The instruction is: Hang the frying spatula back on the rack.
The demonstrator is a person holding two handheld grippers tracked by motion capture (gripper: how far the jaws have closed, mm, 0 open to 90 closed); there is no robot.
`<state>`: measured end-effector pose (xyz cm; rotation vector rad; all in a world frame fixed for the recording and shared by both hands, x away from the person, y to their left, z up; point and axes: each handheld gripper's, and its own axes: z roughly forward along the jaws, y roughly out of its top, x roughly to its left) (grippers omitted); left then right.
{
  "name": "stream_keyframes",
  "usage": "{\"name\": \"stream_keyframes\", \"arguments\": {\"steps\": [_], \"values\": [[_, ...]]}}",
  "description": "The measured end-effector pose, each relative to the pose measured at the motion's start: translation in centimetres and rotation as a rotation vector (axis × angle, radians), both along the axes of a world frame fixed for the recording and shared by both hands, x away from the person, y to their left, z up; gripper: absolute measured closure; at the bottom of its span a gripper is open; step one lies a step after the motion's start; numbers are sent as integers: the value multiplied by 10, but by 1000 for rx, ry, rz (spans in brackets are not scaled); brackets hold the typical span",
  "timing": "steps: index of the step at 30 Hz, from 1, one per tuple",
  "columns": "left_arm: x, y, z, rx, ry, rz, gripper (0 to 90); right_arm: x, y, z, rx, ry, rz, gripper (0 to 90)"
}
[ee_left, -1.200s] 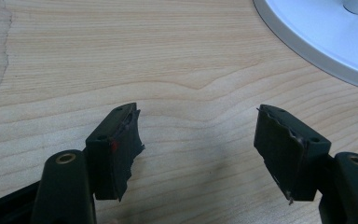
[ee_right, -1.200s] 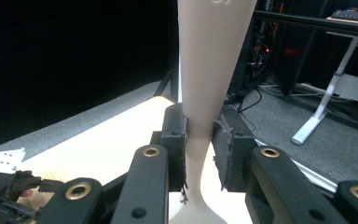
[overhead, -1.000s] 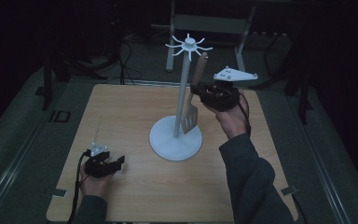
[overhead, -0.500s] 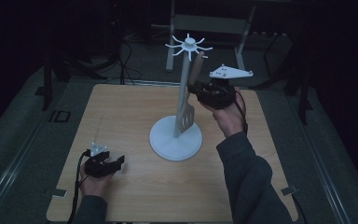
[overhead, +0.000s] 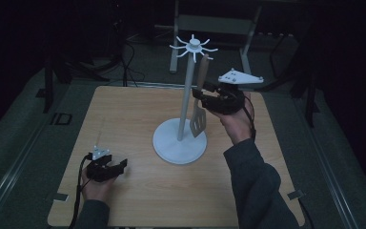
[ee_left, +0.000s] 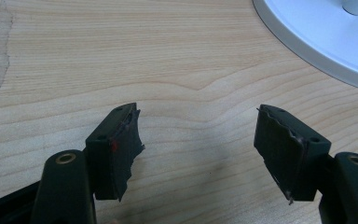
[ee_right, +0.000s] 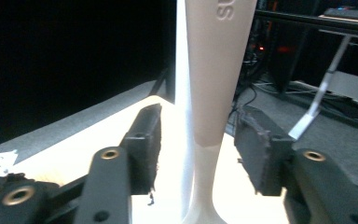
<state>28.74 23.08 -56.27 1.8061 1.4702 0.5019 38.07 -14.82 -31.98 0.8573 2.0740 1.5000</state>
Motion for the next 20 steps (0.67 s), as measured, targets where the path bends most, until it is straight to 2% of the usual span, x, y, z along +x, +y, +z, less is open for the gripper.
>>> {"name": "stream_keyframes", "arguments": {"steps": [5, 17, 20], "values": [[0, 0, 0, -2, 0, -1, 314, -2, -3, -3, -5, -2, -42, 410], [0, 0, 0, -2, -1, 1, 314, -8, -16, -13, -27, 25, -69, 367], [0, 0, 0, -2, 0, 1, 314, -12, -23, -20, -39, 36, -70, 360]]}}
